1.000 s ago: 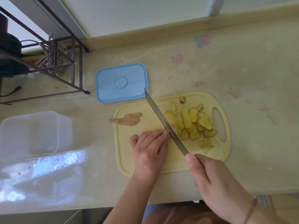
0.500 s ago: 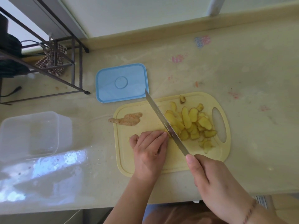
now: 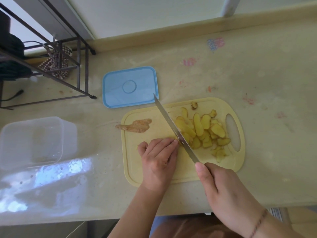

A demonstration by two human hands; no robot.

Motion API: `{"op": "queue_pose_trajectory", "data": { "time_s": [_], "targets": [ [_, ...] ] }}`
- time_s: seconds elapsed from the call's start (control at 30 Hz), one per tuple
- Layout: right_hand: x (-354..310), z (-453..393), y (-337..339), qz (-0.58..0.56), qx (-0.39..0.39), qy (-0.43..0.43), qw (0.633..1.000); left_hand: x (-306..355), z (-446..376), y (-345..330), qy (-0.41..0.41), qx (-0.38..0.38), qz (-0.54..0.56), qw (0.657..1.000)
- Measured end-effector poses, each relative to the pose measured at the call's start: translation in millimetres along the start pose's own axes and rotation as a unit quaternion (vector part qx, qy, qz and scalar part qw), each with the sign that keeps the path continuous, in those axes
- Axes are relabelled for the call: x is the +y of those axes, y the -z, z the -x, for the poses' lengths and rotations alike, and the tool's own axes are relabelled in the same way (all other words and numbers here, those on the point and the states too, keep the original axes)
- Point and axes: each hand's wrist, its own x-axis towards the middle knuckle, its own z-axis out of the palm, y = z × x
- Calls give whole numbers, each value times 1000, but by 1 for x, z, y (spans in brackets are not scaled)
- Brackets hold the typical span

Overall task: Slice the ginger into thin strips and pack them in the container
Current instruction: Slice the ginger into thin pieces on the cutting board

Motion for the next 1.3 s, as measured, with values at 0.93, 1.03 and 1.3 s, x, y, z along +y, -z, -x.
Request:
{"op": "queue_pose_trajectory", "data": {
  "time_s": [0.93, 1.03, 1.3],
  "targets": [
    [-8, -41, 10, -260, -107, -114, 953, 8, -28, 20, 93, -11, -72, 993],
    [-7, -32, 14, -276, -110, -121, 947, 1, -42, 26, 60, -29, -122, 990],
    [-1, -28, 31, -342, -137, -163, 915, 1, -46, 29, 141, -43, -99, 984]
  ]
}}
